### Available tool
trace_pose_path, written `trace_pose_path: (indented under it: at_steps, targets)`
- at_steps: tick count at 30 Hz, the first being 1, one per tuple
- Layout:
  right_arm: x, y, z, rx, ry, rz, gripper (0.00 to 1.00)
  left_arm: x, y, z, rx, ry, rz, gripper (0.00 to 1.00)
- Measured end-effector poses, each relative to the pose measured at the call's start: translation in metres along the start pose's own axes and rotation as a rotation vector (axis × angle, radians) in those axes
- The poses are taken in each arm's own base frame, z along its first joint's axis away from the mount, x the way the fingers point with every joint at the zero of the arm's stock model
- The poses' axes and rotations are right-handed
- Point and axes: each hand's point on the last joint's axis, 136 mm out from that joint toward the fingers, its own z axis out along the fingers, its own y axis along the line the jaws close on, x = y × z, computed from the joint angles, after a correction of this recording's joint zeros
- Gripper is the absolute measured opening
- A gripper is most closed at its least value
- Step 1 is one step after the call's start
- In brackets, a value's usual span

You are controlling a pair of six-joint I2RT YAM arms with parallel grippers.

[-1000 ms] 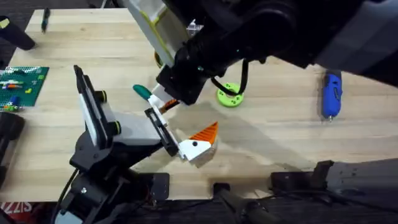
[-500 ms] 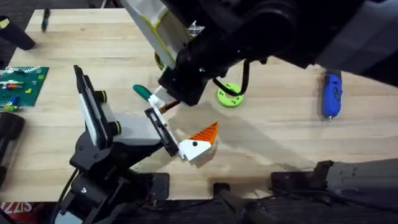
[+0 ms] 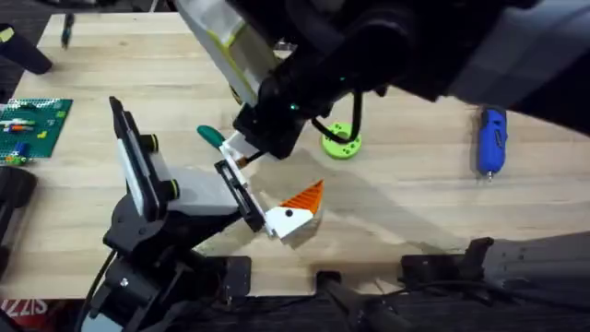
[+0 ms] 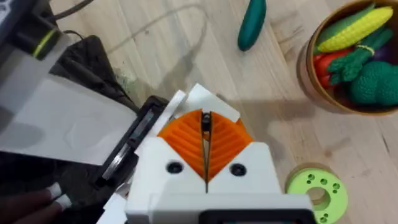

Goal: Pick up the gripper from the table and insert it into the empty holder that is missing its gripper. Then pick up a screw, insert it into the mounting hole, and use the screwdriver to tighten it. Finally, clean up the table by picking up the vegetable and placing it into the bucket.

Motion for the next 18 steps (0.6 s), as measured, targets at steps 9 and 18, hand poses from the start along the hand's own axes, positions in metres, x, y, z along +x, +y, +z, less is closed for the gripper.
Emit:
trace_pose_path:
  at_steps: [9,18]
  targets:
    - [0.0016,-0.0008,0.0067,-0.005,0.014,0.003,0.008,0.0002,0.0008,0.0,-0.005,0.001,-0.012,0.984]
    - [0.0022,-0.0002,0.0066,-0.008,0.017,0.004,0.095,0.0001,0.0011,0.0,-0.006,0.0,-0.011,0.984]
